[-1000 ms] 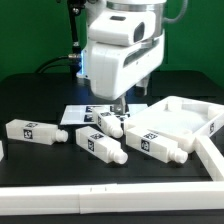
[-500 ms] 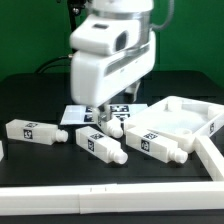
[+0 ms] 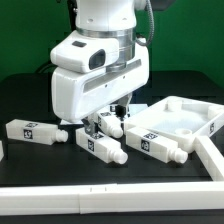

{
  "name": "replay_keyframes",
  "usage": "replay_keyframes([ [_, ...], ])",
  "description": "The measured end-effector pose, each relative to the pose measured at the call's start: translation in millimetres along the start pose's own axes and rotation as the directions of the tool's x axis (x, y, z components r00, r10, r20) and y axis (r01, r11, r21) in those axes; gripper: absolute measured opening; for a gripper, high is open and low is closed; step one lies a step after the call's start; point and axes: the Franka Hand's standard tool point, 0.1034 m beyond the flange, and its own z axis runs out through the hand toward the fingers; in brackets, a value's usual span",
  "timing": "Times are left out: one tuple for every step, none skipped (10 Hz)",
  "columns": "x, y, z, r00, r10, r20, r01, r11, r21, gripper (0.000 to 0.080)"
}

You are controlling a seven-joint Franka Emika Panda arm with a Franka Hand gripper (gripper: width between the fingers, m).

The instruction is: Assemble desk

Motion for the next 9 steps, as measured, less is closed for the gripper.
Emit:
replay_keyframes([
  [-1.6,1.9,3.6,1.0,0.009,-0.003,-0.009,1.0,0.001,0.065],
  [-4.7,5.5,13.8,0.999,0.037,-0.006,-0.037,0.999,0.008,0.065],
  [-3.9,6.1,25.4,0.999,0.054,-0.007,-0.054,0.998,0.015,0.065],
  [-3.5,7.7,35.8,0.998,0.054,-0.011,-0.054,0.998,0.013,0.065],
  [-3.3,8.1,43.7,0.998,0.061,-0.011,-0.06,0.998,0.014,0.065],
  [-0.9,7.8,49.5,0.998,0.066,-0.012,-0.066,0.998,0.015,0.065],
  [-1.3,7.4,51.3,0.998,0.066,-0.012,-0.066,0.998,0.015,0.065],
  [-1.1,7.6,51.0,0.998,0.066,-0.012,-0.066,0.998,0.015,0.0603],
  [-1.3,7.4,51.4,0.998,0.066,-0.012,-0.066,0.998,0.015,0.0603],
])
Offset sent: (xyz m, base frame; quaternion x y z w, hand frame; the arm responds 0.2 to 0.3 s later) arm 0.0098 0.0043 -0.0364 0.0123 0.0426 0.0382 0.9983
